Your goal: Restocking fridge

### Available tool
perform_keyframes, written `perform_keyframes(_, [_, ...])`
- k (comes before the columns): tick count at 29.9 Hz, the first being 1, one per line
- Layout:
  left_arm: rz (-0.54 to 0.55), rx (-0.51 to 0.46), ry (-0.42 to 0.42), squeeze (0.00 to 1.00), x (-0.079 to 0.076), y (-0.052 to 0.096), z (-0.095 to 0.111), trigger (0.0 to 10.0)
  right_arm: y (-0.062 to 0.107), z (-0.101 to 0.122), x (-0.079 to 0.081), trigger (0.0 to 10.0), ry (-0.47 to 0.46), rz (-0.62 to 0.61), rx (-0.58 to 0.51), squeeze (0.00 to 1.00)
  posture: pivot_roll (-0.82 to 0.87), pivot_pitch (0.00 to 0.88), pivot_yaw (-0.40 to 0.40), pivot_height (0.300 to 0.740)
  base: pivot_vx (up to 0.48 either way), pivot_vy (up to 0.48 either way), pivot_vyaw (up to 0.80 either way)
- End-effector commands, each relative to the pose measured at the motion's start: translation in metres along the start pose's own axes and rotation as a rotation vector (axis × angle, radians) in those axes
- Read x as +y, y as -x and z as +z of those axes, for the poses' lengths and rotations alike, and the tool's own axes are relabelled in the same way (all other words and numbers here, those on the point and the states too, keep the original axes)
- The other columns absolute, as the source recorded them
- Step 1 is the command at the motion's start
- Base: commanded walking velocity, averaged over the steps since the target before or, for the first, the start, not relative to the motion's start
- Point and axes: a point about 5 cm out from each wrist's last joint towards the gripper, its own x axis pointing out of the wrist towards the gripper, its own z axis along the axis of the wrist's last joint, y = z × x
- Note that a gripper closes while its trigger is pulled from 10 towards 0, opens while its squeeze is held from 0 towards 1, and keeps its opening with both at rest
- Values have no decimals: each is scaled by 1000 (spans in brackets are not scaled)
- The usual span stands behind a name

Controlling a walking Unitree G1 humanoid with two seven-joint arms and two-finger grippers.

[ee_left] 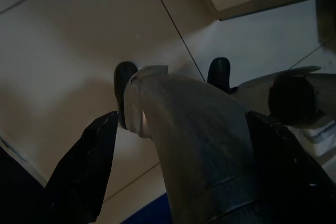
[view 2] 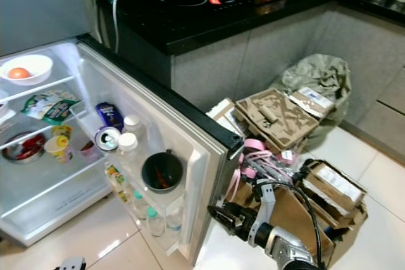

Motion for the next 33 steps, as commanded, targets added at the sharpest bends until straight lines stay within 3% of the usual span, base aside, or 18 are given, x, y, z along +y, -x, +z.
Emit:
perform_keyframes(1, [-4, 67, 9, 0, -2, 1, -17, 10000, 2, -2, -3, 10000, 13, -36, 9, 0, 50, 47, -59, 740, 0, 0, 775])
perform_keyframes(8, [-6, 67, 13, 0, -3, 1, -17, 10000, 18, -38, -8, 10000, -52, -116, 114, 0, 48, 48, -63, 740, 0, 0, 771])
perform_keyframes(13, [-8, 68, 13, 0, -4, 1, -17, 10000, 21, -45, -10, 10000, -72, -153, 121, 0, 48, 48, -63, 740, 0, 0, 771])
perform_keyframes(22, [-10, 63, 12, 0, -4, 0, -16, 10000, 46, -63, -30, 10000, -82, -432, 164, 0, 45, 46, -63, 740, 0, 0, 760])
perform_keyframes(23, [-11, 63, 11, 0, -5, 0, -15, 10000, 54, -69, -35, 10000, -95, -518, 199, 0, 45, 44, -63, 740, 0, 0, 0])
perform_keyframes(27, [-12, 64, 10, 0, -5, 0, -15, 10000, 62, -81, -37, 10000, -81, -552, 294, 0, 45, 44, -63, 740, 0, 0, 0])
perform_keyframes(29, [-13, 64, 11, 0, -5, 0, -15, 10000, 71, -94, -36, 10000, -62, -566, 404, 0, 44, 44, -62, 740, 0, 0, 0])
perform_keyframes(33, [-12, 65, 11, 0, -4, 0, -15, 10000, 95, -115, -42, 10000, -74, -696, 545, 0, 44, 44, -62, 740, 0, 0, 0])
